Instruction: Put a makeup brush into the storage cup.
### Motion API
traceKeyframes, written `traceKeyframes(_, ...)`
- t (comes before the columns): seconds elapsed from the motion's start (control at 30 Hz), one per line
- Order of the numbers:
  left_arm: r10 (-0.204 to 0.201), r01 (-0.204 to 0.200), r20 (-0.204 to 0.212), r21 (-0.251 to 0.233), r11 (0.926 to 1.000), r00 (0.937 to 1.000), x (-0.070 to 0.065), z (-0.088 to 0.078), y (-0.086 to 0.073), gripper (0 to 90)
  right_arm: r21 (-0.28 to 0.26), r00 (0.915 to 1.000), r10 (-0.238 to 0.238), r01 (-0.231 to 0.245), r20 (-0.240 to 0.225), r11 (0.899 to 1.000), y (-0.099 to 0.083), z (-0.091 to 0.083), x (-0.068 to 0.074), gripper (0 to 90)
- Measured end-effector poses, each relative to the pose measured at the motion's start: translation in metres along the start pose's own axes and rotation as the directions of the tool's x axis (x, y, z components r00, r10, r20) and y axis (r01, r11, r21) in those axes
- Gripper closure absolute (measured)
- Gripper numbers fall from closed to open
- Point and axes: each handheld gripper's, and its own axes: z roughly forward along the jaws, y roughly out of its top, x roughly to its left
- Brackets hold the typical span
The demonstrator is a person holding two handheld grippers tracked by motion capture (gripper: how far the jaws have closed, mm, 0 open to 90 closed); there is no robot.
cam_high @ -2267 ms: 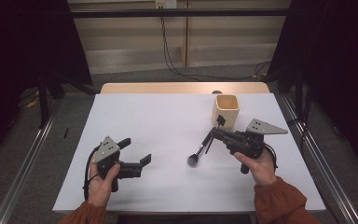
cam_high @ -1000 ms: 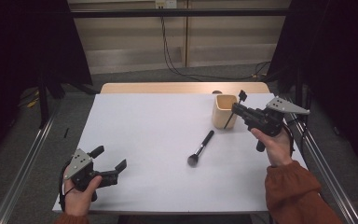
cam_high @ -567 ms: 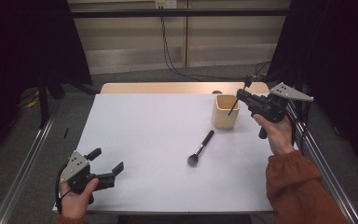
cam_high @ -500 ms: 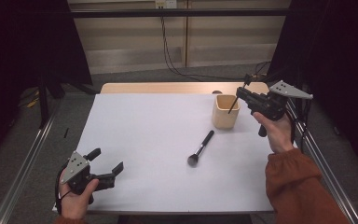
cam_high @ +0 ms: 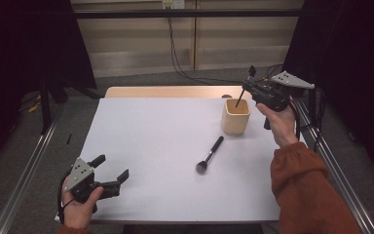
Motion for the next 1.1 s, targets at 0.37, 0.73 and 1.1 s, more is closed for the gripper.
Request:
traceKeyframes(0.37, -0.019, 0.019, -0.007, 0.003, 0.9998, 0.9998, 0.002, 0.0, 0.0, 3.6, 0.037, 0.9995, -0.02, 0.019, 0.026, 0.999, -0.013, 0.01, -0.003, 86.1)
traceKeyframes(0.73, -0.021, 0.021, -0.006, 0.0, 0.9998, 0.9998, 0.003, -0.001, 0.0, 3.6, 0.066, 0.9997, -0.002, 0.001, 0.023, 0.998, -0.025, 0.015, -0.007, 86.2)
traceKeyframes(1.1, -0.019, 0.019, -0.005, 0.003, 0.9998, 0.9998, 0.003, -0.001, 0.0, 3.8, 0.089, 0.9996, 0.015, -0.018, 0.024, 0.996, -0.04, 0.018, -0.01, 86.1)
